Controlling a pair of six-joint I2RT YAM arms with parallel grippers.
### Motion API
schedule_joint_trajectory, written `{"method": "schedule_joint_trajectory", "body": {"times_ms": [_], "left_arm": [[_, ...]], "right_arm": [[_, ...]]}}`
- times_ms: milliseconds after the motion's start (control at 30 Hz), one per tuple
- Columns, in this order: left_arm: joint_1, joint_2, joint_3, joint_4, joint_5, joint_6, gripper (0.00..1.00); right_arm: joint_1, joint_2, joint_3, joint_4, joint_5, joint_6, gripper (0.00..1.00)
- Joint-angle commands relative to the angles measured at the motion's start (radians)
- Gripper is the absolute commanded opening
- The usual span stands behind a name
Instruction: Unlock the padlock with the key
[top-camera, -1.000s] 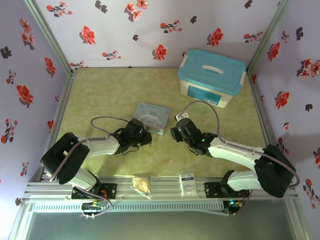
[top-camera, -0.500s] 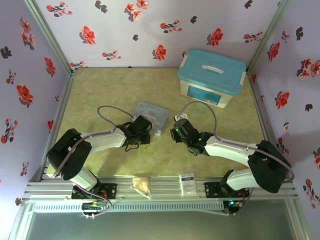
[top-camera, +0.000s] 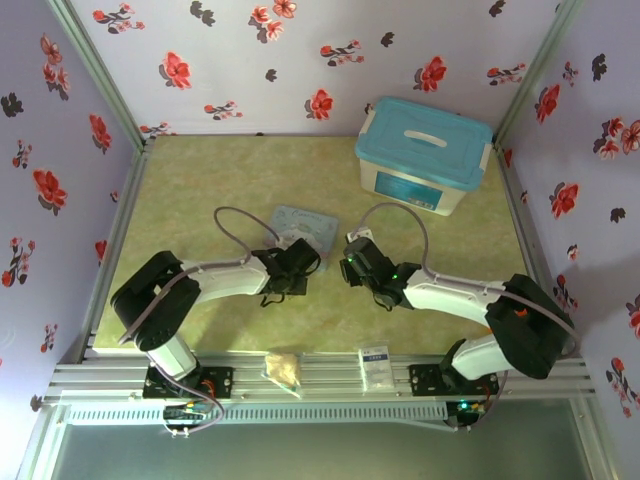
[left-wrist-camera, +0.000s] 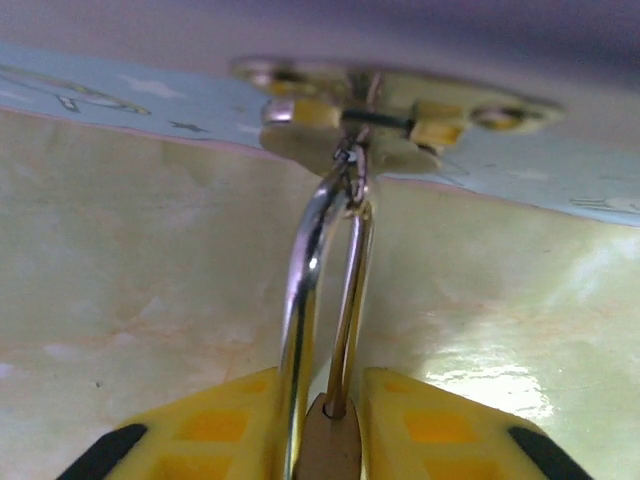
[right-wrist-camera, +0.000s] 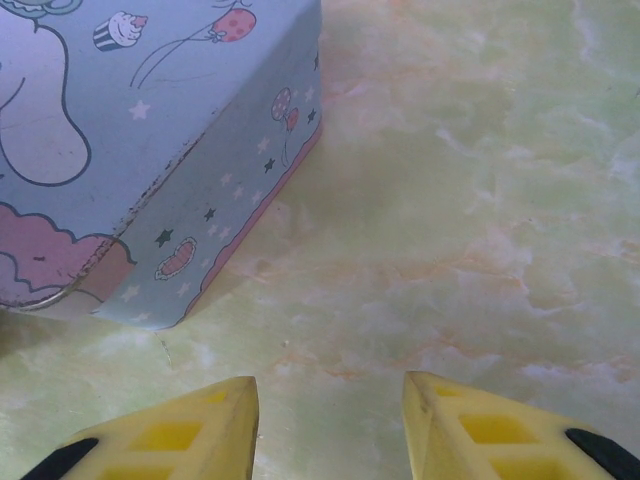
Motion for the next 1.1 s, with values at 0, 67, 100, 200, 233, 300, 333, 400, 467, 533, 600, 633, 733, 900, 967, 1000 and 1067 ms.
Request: {"method": "schedule_joint_trajectory", "body": {"times_ms": [0,67,100,200,233,300,333,400,467,533,600,633,733,900,967,1000,1067], "left_arm": [[-0.02,0.018,0.021,-0.113,-0.054,0.003,0.26],[-0.032,0.027,0.037,-0.135,-0.074,0.0,0.26],[-0.038,0.034,0.046,-0.146,-0.083,-0.001,0.26],[-0.051,0.045,0.057,-0.157,-0.089,-0.007,0.26],[-0.055,0.045,0.059,-0.156,-0.087,-0.009,0.27],[-0.062,0.037,0.059,-0.143,-0.076,-0.01,0.32],[-0.065,0.031,0.058,-0.134,-0.07,-0.01,0.33],[-0.074,0.013,0.061,-0.128,-0.069,-0.011,0.39],[-0.083,0.004,0.073,-0.141,-0.071,-0.009,0.41],[-0.092,0.001,0.082,-0.149,-0.091,-0.002,0.36],[-0.093,0.006,0.086,-0.155,-0.099,0.0,0.22],[-0.094,0.011,0.089,-0.159,-0.101,0.0,0.21],[-0.106,0.03,0.118,-0.202,-0.128,0.0,0.24],[-0.12,0.033,0.14,-0.227,-0.146,0.005,0.34],[-0.124,0.014,0.137,-0.215,-0.141,0.005,0.35],[-0.126,0.005,0.136,-0.209,-0.138,0.004,0.35],[-0.127,-0.015,0.134,-0.201,-0.125,0.001,0.35]], "right_arm": [[-0.006,0.002,0.021,-0.01,0.033,0.023,0.41],[-0.006,0.003,0.022,-0.012,0.037,0.026,0.41],[-0.006,0.005,0.02,-0.011,0.038,0.026,0.41],[-0.006,0.008,0.02,-0.011,0.035,0.03,0.41],[-0.006,0.008,0.02,-0.009,0.034,0.031,0.41],[-0.006,0.009,0.019,-0.006,0.033,0.034,0.41],[-0.007,0.008,0.018,-0.006,0.033,0.033,0.41],[-0.006,0.007,0.019,-0.005,0.033,0.037,0.41],[-0.006,0.005,0.017,-0.005,0.035,0.039,0.41],[-0.006,0.002,0.011,0.0,0.036,0.043,0.41],[-0.007,0.004,0.003,0.008,0.037,0.047,0.41],[-0.006,0.006,0.003,0.007,0.037,0.048,0.41],[-0.006,0.012,0.005,0.005,0.03,0.049,0.41],[-0.006,0.008,0.003,0.003,0.025,0.054,0.41],[-0.007,0.004,0.0,0.005,0.025,0.055,0.41],[-0.006,0.001,-0.003,0.006,0.025,0.057,0.41],[-0.005,-0.001,-0.007,0.005,0.025,0.061,0.41]]}}
